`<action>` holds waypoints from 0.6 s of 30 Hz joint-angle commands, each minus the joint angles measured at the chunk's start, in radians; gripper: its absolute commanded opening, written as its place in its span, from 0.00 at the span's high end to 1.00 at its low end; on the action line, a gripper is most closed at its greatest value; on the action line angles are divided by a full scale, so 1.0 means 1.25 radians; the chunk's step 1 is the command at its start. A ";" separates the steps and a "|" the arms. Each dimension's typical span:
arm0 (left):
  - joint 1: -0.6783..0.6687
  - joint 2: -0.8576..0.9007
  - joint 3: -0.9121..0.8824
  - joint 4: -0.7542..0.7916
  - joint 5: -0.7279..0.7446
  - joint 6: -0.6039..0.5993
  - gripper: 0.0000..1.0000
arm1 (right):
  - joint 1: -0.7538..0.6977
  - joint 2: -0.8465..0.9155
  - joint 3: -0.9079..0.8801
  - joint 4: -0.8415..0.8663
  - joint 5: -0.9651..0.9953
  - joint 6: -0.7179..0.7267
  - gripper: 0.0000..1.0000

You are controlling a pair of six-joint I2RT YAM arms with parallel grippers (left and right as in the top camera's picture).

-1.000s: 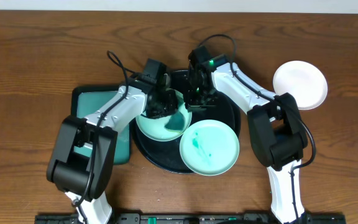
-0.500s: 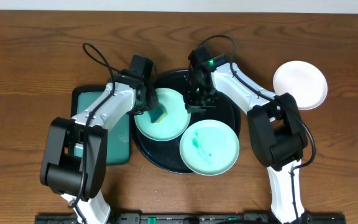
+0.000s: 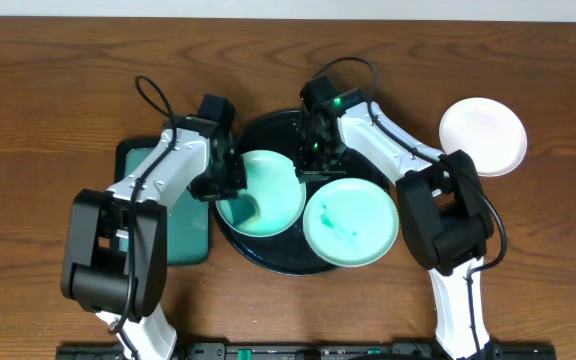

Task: Clean dirty plates on tray and stack at the side
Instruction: 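Scrub the upper pale green plate with the sponge while right gripper holds it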

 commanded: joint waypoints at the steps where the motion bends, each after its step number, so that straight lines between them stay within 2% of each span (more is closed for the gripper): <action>1: -0.030 0.022 -0.025 -0.026 0.173 0.087 0.93 | -0.001 0.007 0.000 -0.007 0.013 0.008 0.99; 8: -0.088 0.022 -0.025 0.031 0.209 0.079 0.93 | -0.001 0.007 0.000 -0.007 0.012 0.009 0.99; 14: -0.109 0.023 -0.025 0.144 0.207 -0.002 0.93 | -0.001 0.007 0.000 -0.014 0.012 0.014 0.99; 17: -0.103 0.025 -0.025 0.188 0.169 -0.038 0.93 | -0.001 0.007 0.000 -0.021 0.013 0.014 0.99; 18: -0.098 0.025 -0.025 0.199 0.125 -0.059 0.93 | -0.001 0.007 0.000 -0.023 0.013 0.014 0.99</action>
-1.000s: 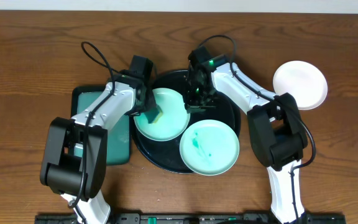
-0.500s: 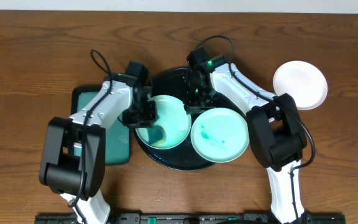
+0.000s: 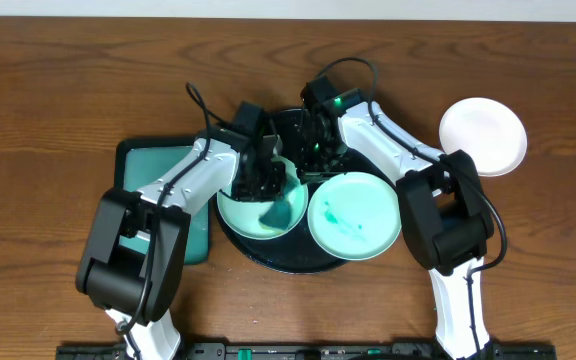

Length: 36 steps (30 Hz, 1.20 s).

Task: Clean dirty plates on tray and stack at the side
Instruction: 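Scrub the upper pale green plate with the sponge while right gripper holds it, then return the sponge to the water tub and release it with the left gripper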

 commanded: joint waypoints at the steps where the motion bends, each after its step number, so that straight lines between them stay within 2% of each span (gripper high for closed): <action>1: 0.013 0.013 -0.005 0.034 -0.084 -0.078 0.93 | -0.001 0.007 0.000 -0.012 0.009 0.014 0.99; 5: 0.037 0.013 -0.005 0.031 -0.238 -0.133 0.93 | -0.001 0.007 0.000 -0.020 0.010 0.014 0.99; 6: 0.055 0.013 -0.005 0.019 -0.312 -0.159 0.93 | -0.001 0.007 0.000 -0.022 0.012 0.014 0.99; 13: 0.108 0.012 0.010 -0.060 -0.436 -0.171 0.93 | -0.001 0.007 0.000 -0.023 0.021 0.018 0.99; 21: 0.103 -0.022 0.052 -0.129 -0.446 -0.132 0.93 | -0.001 0.007 0.000 -0.020 0.021 0.017 0.99; 29: 0.089 -0.205 0.061 -0.193 -0.407 -0.113 0.93 | -0.002 0.007 0.000 -0.011 0.021 0.017 0.99; 36: 0.139 -0.284 0.060 -0.237 -0.492 -0.104 0.93 | -0.002 0.007 0.000 -0.009 0.021 0.017 0.99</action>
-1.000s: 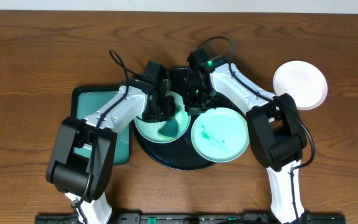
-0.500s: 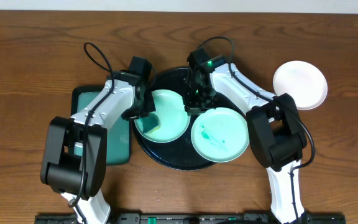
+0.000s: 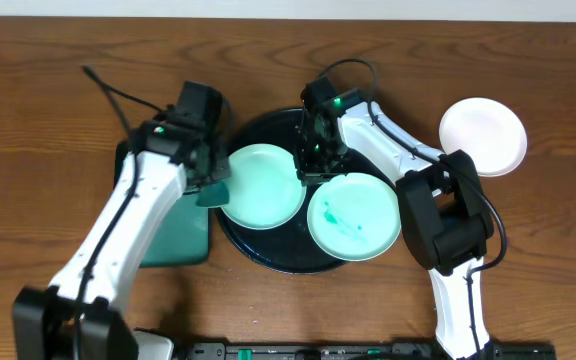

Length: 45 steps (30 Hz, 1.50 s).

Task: Clean dirty plates on tray and stack at the side
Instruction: 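Return the sponge to the water tub and release it with the left gripper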

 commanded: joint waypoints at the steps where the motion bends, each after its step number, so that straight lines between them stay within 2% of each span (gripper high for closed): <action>1: 0.055 -0.004 0.015 -0.013 -0.077 0.020 0.93 | -0.002 0.007 0.000 -0.001 0.017 0.011 0.99; 10: 0.179 0.096 0.015 -0.022 -0.073 0.022 0.93 | -0.002 0.007 0.000 -0.001 0.017 0.010 0.99; 19: 0.195 0.258 0.015 0.024 -0.054 0.022 0.93 | -0.002 0.007 0.000 0.000 0.017 0.010 0.99; 21: 0.195 0.276 0.015 0.029 -0.054 0.022 0.83 | -0.002 0.007 0.000 0.000 0.017 0.010 0.99; 23: 0.195 0.276 0.015 0.030 -0.054 0.022 0.63 | -0.002 0.007 0.000 0.000 0.017 0.010 0.99; 24: 0.195 0.275 0.015 0.030 -0.054 0.022 0.45 | -0.002 0.007 0.000 0.000 0.017 0.010 0.99; 26: 0.195 0.272 0.015 0.027 -0.053 0.022 0.28 | -0.002 0.007 0.000 0.002 0.017 0.010 0.99; 27: 0.195 0.270 0.015 0.024 -0.051 0.022 0.24 | -0.002 0.007 0.000 0.003 0.017 0.010 0.99; 33: 0.194 0.201 0.015 0.008 -0.009 0.022 0.23 | -0.002 0.007 0.000 0.005 0.017 0.010 0.99; 40: 0.160 -0.020 0.015 -0.060 -0.009 0.021 0.22 | -0.009 0.001 0.008 0.002 0.013 -0.021 0.99; 45: 0.126 -0.150 0.015 -0.125 0.003 0.022 0.21 | -0.032 -0.023 0.011 -0.001 -0.058 -0.043 0.99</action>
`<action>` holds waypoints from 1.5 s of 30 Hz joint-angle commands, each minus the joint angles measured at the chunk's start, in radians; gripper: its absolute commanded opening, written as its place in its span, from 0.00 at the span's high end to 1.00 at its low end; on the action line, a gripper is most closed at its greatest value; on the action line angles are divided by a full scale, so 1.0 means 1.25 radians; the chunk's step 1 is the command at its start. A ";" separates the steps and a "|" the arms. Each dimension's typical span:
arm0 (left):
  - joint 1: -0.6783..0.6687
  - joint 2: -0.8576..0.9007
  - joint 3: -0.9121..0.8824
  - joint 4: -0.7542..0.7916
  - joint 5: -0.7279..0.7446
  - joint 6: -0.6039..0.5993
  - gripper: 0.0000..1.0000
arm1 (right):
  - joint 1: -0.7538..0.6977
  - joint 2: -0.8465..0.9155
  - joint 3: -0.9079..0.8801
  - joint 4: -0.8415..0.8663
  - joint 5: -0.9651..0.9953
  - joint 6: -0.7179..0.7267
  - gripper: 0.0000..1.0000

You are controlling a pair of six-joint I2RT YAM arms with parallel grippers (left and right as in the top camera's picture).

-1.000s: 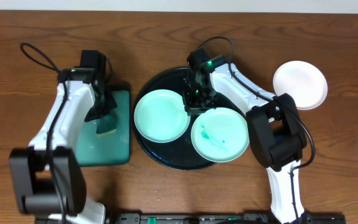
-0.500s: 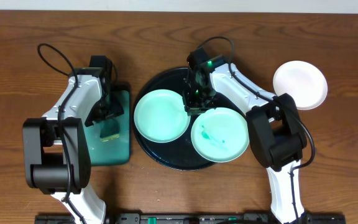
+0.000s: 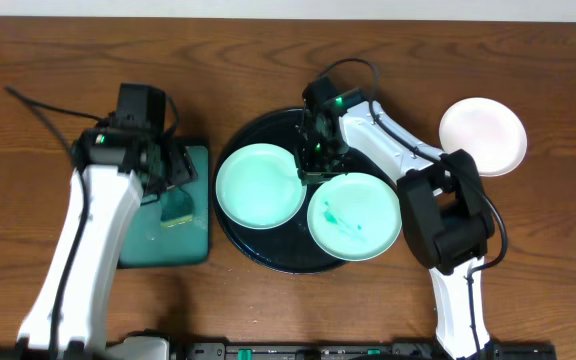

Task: Clean dirty plates on tray and stack at the side
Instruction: 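Return the sponge to the water tub and release it with the left gripper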

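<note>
Two mint plates lie on the round black tray [image 3: 268,125]. The left plate [image 3: 258,187] looks wiped clean, while the right plate [image 3: 353,215] carries green smears. At the left plate's right rim my right gripper [image 3: 311,168] is shut on the edge. Off to the left, my left gripper [image 3: 171,183] hangs over the dark green mat [image 3: 158,240], shut on a small green sponge [image 3: 178,207] that points down toward the mat.
A white plate [image 3: 482,135] rests on the wooden table at the right, outside the tray. The green mat sits just left of the tray. Both arms' bases stand at the table's front edge.
My left gripper has moved left with the sponge, from the left plate's left rim to above the green mat. The right gripper and both plates have stayed put.
My left gripper first held the sponge on the left plate's left part, then pressed it into the plate's middle while the right gripper held the rim. Later it was at the plate's left edge, the plate clean. Now it is over the mat.
</note>
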 commanded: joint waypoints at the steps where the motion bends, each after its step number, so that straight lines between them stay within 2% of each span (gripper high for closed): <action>1: -0.023 -0.072 0.013 -0.034 0.009 0.005 0.21 | -0.030 -0.029 0.011 -0.007 -0.045 -0.021 0.99; 7: -0.043 -0.140 0.013 -0.070 0.010 0.005 0.19 | -0.066 -0.045 0.011 0.001 -0.124 -0.024 0.98; 14: -0.043 -0.147 0.013 -0.100 0.024 0.005 0.19 | -0.127 -0.045 0.011 0.029 -0.200 -0.002 0.99; 18: -0.043 -0.147 0.013 -0.101 0.024 0.005 0.19 | -0.151 -0.045 0.011 0.034 -0.199 -0.003 0.69; 19: -0.043 -0.147 0.013 -0.101 0.024 0.005 0.19 | -0.154 -0.045 0.011 0.038 -0.198 -0.003 0.51; 20: -0.043 -0.147 0.013 -0.101 0.024 0.005 0.19 | -0.154 -0.045 0.011 0.043 -0.189 -0.002 0.46; 24: -0.043 -0.147 0.013 -0.101 0.024 0.005 0.19 | -0.141 -0.044 0.011 0.065 -0.134 0.014 0.59; 34: -0.043 -0.147 0.013 -0.101 0.024 0.005 0.19 | -0.058 -0.025 0.011 0.108 -0.016 0.046 0.57; 45: -0.043 -0.147 0.013 -0.104 0.024 0.005 0.19 | -0.021 0.000 0.008 0.114 0.091 0.129 0.66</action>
